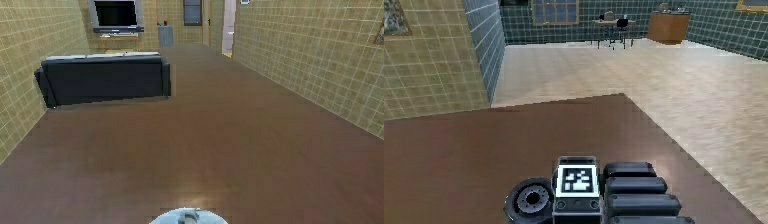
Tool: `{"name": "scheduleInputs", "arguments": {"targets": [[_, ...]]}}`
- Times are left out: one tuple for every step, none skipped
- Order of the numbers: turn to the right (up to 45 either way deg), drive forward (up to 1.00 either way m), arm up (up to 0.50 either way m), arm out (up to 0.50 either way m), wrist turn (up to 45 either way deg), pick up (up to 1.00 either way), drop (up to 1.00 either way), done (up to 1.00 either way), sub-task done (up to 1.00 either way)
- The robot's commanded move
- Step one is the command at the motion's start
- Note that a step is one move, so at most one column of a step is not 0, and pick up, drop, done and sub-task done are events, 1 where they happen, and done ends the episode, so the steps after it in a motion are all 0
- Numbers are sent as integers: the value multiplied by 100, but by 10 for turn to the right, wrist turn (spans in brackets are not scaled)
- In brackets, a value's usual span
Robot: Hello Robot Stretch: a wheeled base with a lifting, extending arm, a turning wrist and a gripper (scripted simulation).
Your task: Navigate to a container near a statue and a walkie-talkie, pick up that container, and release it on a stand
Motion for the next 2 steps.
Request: {"name": "scheduleInputs", "arguments": {"targets": [[-90,0,0,0,0,0,0,0,0],[0,15,0,0,0,0,0,0,0]]}}
